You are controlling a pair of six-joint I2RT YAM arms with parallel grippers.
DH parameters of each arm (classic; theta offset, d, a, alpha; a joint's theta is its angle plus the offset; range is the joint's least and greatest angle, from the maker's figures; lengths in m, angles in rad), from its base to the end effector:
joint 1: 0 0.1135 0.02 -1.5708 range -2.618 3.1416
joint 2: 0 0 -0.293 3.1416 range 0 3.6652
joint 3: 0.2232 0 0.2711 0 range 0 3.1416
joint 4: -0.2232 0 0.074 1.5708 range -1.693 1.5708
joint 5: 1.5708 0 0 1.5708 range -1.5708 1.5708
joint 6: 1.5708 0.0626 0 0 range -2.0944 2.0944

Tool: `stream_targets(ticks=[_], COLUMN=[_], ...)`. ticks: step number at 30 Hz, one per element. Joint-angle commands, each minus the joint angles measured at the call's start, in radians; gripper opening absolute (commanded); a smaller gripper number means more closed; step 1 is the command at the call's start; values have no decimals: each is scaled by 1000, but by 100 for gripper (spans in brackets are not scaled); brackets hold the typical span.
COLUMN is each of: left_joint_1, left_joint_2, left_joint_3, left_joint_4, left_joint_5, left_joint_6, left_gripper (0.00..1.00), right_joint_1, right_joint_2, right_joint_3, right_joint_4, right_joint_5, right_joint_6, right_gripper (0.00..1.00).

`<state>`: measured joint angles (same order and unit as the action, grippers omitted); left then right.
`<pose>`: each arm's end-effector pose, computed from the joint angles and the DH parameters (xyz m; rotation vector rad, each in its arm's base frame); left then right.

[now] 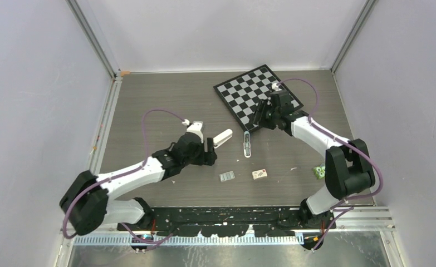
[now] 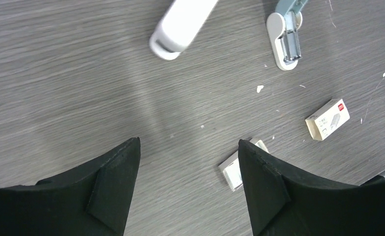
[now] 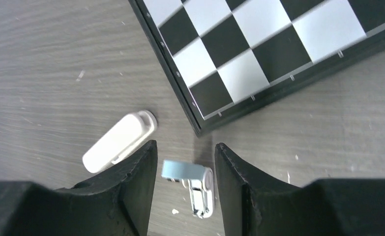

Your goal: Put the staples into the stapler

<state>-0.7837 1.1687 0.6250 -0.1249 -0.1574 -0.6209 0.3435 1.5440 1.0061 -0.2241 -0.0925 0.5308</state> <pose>0.1976 -0.1831 0.2135 0.0992 2.2933 -0.5797 0.3451 0.1296 0.2284 0.1766 2.3865 0.5338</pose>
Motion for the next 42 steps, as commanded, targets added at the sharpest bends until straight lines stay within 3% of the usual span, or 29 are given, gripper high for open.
stream_targets(ticks=[1, 7, 18, 37, 42], left_joint_1=[-82, -182, -254, -255, -254], left_joint_2=[147, 335, 597, 733, 734], left_joint_3=[120, 247, 385, 407, 418], left_joint_4=[189, 251, 360, 422, 387], left_joint_5=[-27, -212, -239, -206, -206], left_joint_6=[-10, -7, 15, 43, 58], left_gripper=[74, 73, 72, 61, 48], right_joint_1=[-24, -45, -65, -66, -68], right_joint_2=[65, 171, 265, 237, 215], right_joint_3=[83, 154, 218, 198, 188], right_joint_4=[110, 88, -2, -67, -83], right_joint_5=[-170, -291, -368, -357, -345], right_joint_6=[23, 10, -8, -12, -9], right_gripper=[51, 42, 34, 36, 33])
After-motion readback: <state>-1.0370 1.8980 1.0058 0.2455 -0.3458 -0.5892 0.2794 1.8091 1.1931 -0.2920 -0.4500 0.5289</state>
